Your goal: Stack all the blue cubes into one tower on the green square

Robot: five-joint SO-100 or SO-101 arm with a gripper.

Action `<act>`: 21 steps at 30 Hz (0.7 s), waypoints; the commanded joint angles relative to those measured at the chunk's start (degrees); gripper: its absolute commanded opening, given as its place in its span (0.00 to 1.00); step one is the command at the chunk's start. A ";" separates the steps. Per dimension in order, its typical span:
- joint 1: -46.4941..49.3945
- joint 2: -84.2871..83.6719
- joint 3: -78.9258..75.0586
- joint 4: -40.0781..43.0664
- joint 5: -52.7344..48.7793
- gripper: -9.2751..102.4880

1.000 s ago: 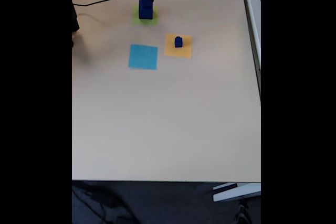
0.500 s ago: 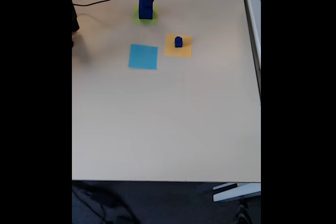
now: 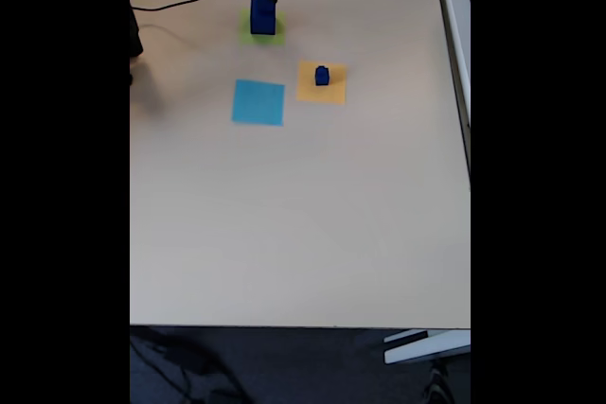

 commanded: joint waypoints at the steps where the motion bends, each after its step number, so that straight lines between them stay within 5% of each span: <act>1: -0.53 3.87 -0.70 0.18 0.70 0.21; 21: -0.53 4.48 0.70 0.18 0.79 0.21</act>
